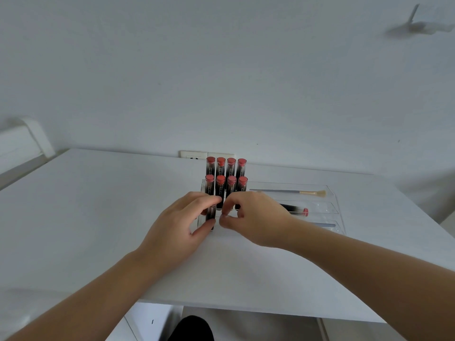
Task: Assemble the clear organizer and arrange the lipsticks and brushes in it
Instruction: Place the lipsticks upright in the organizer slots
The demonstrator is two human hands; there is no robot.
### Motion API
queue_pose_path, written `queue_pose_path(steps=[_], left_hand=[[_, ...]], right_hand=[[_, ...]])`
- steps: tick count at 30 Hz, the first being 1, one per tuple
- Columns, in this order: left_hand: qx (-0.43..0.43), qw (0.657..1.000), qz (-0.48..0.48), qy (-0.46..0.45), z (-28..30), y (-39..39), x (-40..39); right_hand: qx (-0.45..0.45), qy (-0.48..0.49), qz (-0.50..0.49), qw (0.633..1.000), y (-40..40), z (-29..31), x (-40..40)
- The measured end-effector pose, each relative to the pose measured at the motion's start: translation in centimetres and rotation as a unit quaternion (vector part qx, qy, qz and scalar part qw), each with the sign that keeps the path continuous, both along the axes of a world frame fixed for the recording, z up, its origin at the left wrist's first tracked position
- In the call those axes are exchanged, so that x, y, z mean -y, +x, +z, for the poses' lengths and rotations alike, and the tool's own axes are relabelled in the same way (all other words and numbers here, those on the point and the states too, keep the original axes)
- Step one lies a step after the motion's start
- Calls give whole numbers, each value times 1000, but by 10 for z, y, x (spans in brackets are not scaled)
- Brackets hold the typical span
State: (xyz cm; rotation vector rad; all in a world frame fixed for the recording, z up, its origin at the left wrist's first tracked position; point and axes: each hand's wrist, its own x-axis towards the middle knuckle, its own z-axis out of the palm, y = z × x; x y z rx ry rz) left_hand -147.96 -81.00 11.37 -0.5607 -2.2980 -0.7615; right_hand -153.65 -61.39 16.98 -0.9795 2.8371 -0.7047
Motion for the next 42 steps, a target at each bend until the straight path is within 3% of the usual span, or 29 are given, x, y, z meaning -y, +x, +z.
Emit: queue_pose_path(steps=[6,9,15,29,42], left_hand=[[-31,999,8,5,-2,-3,2],[-33,999,17,10,-2,-4,2],[-3,999,36,29,-4,-5,5],[2,997,71,4,0,0,2],[24,997,65,23,-1,0,2]], right_hand=[[-9,-139,16,990,2,-2,-12],[-36,-153,33,987,5,-2,-14],[21,-192,32,981,5,-8,-15],[-86,-201,35,975,8,-11,-12],[-92,-224,22,970,9,-16,-9]])
